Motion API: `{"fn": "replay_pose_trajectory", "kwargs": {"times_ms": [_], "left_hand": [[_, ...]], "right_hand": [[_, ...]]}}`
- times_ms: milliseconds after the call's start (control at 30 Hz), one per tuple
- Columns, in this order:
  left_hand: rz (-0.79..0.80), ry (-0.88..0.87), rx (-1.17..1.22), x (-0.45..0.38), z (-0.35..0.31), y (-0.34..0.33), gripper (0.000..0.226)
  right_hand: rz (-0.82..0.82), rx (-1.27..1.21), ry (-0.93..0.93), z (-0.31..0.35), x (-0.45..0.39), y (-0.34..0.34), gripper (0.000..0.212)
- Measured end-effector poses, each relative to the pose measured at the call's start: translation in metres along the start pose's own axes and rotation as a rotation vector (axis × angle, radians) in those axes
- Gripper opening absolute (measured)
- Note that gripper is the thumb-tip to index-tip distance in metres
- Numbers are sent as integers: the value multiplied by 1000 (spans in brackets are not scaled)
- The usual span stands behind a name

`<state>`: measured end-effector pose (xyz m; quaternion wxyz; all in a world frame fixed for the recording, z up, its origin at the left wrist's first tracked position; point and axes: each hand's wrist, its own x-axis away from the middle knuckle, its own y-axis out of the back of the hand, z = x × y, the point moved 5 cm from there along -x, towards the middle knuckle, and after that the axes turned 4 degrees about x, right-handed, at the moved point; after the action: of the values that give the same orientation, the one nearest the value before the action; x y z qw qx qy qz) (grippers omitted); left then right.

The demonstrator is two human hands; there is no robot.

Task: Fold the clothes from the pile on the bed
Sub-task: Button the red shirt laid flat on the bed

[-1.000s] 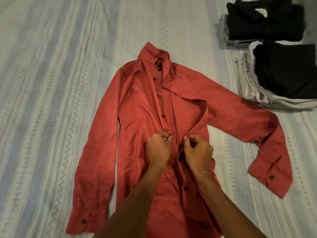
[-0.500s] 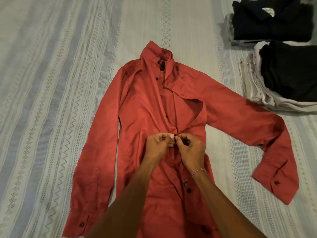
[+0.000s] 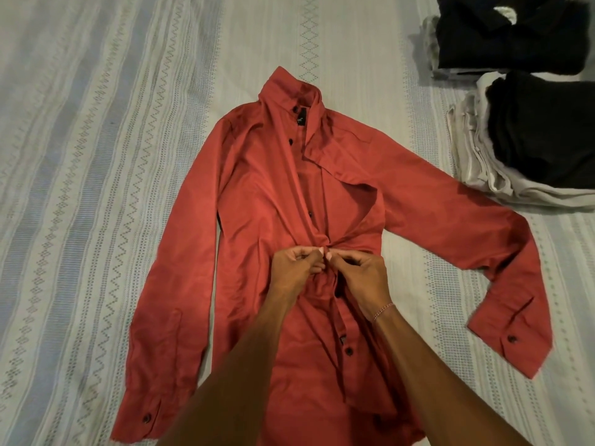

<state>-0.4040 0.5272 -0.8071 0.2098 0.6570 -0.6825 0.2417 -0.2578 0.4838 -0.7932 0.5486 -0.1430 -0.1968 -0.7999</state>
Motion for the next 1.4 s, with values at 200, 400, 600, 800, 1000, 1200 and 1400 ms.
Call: {"fn": "replay_pose_trajectory", "kwargs": {"times_ms": [200,400,600,800,1000,1200,1400], "left_hand": [[1,13,20,2,-3,0,13],[16,8,5,-1,0,1,11],[60,20,-51,-5,2,1,14],[117,22,-91,-1,1,3,9],[73,-69,-206,15,6,5,9],[-26,-48,-434,67,36,24,36],[-176,-192,-640,80,13,26,25]], "right_hand": [[-68,46,11,-3,0,-7,8],[-97,94,42,-8,0,-9,10],[21,41,28,-7,1,-2,15],[34,224,143,-6,0,-1,15],[-44,370,264,-3,19,0,13],[7,583,205,-28,79,2,69],[-44,711,128,-16,81,15,40]]}}
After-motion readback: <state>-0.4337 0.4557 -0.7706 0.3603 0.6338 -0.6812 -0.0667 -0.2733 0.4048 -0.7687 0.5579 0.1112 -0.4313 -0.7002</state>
